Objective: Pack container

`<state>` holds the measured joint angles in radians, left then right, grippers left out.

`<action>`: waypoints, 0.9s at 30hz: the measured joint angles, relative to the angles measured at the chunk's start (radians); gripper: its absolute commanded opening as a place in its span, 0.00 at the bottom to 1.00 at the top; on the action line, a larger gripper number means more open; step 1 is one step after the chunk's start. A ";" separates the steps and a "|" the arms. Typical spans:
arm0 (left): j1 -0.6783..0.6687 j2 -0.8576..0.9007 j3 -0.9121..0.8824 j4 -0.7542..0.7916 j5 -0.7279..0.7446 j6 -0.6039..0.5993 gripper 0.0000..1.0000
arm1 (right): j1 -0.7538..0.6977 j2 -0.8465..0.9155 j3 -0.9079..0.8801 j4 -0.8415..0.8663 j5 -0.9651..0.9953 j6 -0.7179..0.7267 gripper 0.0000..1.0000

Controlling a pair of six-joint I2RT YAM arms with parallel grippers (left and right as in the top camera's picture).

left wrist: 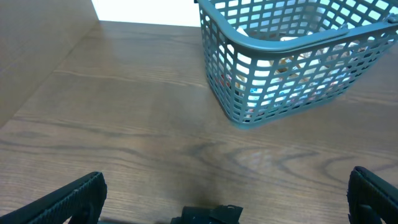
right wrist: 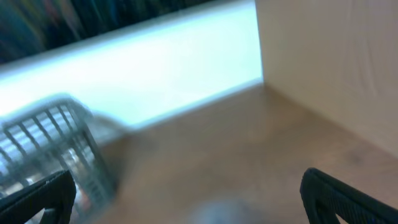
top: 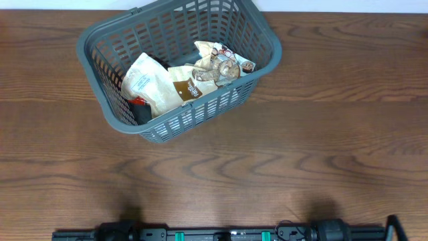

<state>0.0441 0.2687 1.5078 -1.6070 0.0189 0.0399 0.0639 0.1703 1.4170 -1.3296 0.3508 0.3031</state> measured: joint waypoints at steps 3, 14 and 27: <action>0.000 0.000 -0.001 0.000 0.000 0.000 0.99 | -0.002 -0.001 -0.035 0.141 -0.001 0.000 0.99; 0.000 0.000 -0.002 0.000 0.000 0.000 0.99 | -0.055 -0.135 -0.490 0.813 -0.092 -0.016 0.99; 0.000 -0.001 -0.004 0.000 0.000 0.000 0.99 | -0.088 -0.159 -1.057 1.427 -0.256 -0.026 0.99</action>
<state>0.0441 0.2680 1.5040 -1.6070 0.0189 0.0399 -0.0242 0.0116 0.3595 0.0971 0.0944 0.2775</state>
